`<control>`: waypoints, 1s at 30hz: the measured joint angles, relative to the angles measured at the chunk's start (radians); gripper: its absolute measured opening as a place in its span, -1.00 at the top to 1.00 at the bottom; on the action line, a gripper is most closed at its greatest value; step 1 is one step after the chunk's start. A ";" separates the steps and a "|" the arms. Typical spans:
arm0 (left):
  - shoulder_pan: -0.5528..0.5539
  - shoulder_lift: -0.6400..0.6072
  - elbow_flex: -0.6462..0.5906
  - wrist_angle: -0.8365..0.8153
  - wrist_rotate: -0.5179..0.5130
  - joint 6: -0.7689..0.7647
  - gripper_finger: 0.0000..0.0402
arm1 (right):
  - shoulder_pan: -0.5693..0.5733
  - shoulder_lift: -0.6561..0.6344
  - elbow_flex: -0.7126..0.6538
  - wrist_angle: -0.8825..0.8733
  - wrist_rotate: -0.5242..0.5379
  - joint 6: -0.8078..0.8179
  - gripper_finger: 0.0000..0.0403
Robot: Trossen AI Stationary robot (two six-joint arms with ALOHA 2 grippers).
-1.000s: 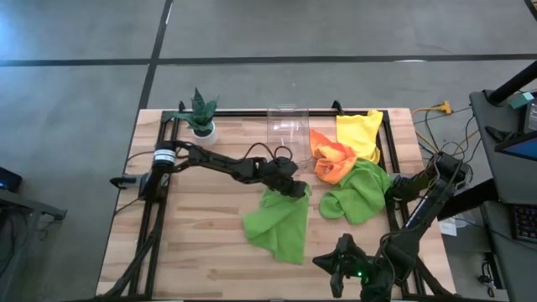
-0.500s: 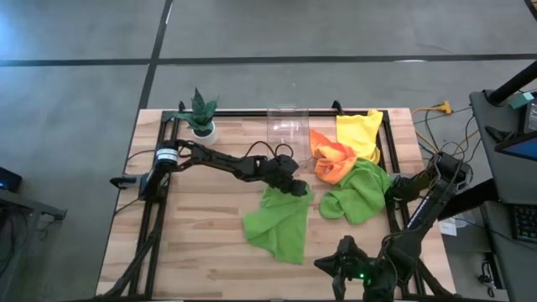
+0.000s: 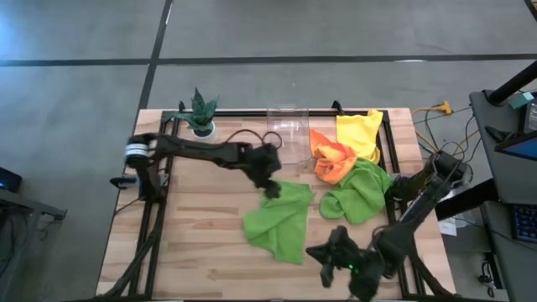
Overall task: Fold microfiber towels
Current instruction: Fold the top green towel
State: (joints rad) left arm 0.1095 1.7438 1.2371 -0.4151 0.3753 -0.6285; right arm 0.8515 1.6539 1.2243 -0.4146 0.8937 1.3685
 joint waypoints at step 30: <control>-0.315 -0.297 -0.822 0.770 -0.123 -0.837 0.01 | -0.302 -0.001 -0.099 0.008 -0.537 -0.008 0.89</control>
State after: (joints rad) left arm -0.2058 1.4468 0.4152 0.3546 0.2523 -1.4660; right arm 0.5493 1.6527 1.1252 -0.4065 0.3563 1.3605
